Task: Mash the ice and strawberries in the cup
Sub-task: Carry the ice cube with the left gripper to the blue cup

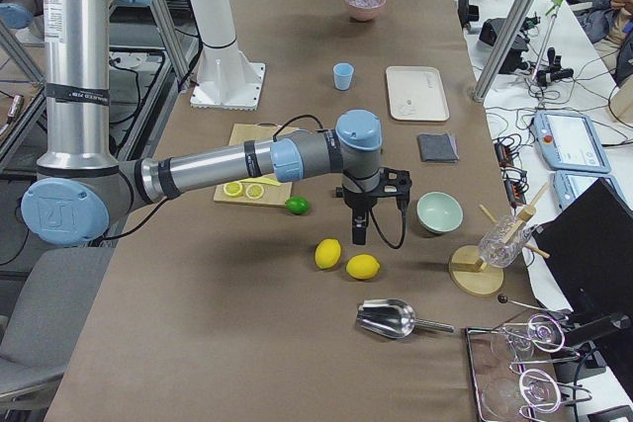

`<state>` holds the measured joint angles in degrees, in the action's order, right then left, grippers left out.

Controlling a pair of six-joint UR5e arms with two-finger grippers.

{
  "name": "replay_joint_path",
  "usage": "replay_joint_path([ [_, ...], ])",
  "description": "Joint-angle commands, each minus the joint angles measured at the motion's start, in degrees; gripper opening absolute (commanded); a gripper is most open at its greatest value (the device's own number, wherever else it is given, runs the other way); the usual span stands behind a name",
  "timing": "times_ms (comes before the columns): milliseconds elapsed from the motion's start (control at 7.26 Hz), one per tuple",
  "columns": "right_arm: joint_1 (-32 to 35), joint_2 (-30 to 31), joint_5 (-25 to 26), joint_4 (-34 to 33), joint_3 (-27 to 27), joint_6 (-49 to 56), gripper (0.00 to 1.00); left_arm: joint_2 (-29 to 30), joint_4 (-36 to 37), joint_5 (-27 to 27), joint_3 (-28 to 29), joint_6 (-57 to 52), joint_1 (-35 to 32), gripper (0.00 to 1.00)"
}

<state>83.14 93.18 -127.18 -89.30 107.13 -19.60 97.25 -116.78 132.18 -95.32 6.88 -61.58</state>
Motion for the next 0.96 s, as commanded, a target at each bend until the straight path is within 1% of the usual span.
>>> replay_joint_path([
  [0, 0.0, -0.4, 0.0, 0.0, 0.0, 0.0, 1.00, 5.1, 1.0, 3.2, -0.1, 5.8, -0.1, 0.00],
  [138, 0.0, -0.4, 0.0, 0.0, 0.0, 0.0, 1.00, 8.2, 0.8, 4.5, 0.0, 10.6, 0.3, 0.00],
  [413, 0.0, -0.4, 0.1, 0.0, -0.1, 0.0, 1.00, 14.0, -0.5, 5.0, -0.2, 21.9, 4.8, 0.00],
  [827, 0.0, -0.4, -0.2, 0.0, 0.4, 0.0, 1.00, 19.5, -7.7, 4.7, 0.0, 35.4, 10.0, 0.00],
])
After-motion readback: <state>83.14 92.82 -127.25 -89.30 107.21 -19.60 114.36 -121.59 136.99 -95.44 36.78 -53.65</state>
